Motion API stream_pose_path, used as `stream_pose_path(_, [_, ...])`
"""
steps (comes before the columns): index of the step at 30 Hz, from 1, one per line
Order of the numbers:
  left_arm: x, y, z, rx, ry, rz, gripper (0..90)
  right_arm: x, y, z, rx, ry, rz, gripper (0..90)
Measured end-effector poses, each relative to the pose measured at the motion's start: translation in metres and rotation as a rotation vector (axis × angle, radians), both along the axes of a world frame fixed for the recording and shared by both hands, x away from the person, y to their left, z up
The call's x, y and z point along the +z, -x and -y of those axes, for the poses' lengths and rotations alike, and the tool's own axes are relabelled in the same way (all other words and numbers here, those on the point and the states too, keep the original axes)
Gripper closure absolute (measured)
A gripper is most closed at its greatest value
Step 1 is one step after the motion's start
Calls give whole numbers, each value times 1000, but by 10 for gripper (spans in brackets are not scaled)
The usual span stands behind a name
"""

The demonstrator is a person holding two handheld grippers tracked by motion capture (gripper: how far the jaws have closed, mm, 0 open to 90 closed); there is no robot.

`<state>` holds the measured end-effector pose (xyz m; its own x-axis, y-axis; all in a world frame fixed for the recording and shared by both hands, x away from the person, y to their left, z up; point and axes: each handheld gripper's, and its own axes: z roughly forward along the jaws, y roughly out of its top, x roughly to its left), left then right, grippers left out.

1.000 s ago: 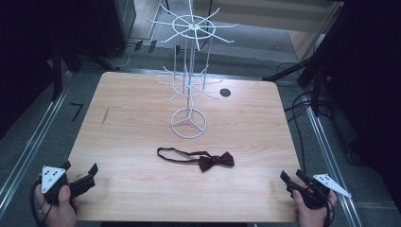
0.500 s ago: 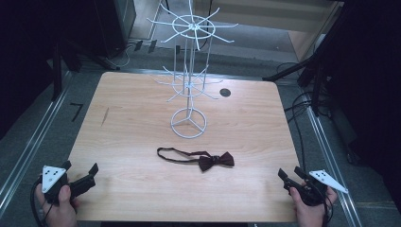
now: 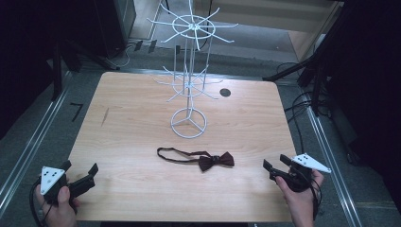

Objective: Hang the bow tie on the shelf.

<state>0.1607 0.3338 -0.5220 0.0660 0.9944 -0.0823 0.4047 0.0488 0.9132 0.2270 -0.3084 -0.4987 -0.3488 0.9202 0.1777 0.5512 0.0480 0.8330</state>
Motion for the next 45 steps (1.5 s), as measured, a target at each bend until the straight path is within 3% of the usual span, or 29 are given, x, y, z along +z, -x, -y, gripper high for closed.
stream_pose_path(17, [0, 0, -1, -6, 8, -1, 80, 19, -31, -47, 116, 47, -33, 198])
stream_pose_path(35, [0, -1, 0, -9, 4, -4, 80, 15, -50, -98, 222, 103, -78, 182])
stream_pose_path(45, [0, -1, 0, -6, -4, -4, 83, 11, -57, -134, 317, 127, -118, 204])
